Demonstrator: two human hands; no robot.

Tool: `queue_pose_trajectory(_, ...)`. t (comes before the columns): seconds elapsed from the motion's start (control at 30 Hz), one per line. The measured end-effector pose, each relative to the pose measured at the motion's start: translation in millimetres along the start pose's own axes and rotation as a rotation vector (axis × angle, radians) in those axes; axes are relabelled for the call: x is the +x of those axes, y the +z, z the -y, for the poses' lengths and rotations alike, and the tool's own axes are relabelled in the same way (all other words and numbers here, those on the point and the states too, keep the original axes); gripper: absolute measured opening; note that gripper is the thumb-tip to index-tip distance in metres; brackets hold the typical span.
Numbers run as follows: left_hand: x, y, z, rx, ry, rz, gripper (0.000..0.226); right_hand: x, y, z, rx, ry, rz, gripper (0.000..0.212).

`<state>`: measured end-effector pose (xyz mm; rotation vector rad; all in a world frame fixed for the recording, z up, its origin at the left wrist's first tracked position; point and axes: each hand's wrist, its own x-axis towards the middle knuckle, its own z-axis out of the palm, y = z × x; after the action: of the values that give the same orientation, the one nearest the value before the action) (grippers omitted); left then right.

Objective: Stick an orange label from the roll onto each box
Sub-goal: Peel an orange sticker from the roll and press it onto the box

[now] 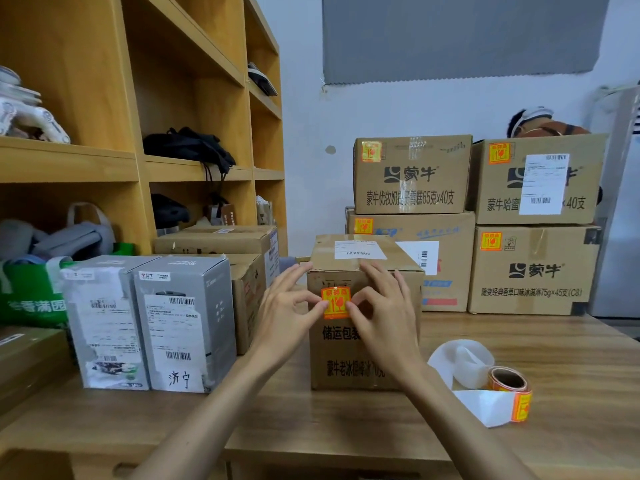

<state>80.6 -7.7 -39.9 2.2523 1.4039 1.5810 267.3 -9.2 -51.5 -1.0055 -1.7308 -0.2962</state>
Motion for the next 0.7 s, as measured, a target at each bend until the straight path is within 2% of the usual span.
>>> queue_pose_trajectory(0.2, 5.9, 4.7, 9.9, 0.032, 0.028, -0.069, 0.009, 6.7, 5.9, 2.5, -0.01, 0.025, -0.07, 0.014)
queue_pose_trajectory(0.7, 12.5, 10.9, 7.0, 0.08, 0.081, -0.105, 0.013, 3.8, 21.1, -0.8, -0.066, 0.038, -0.185, 0.014)
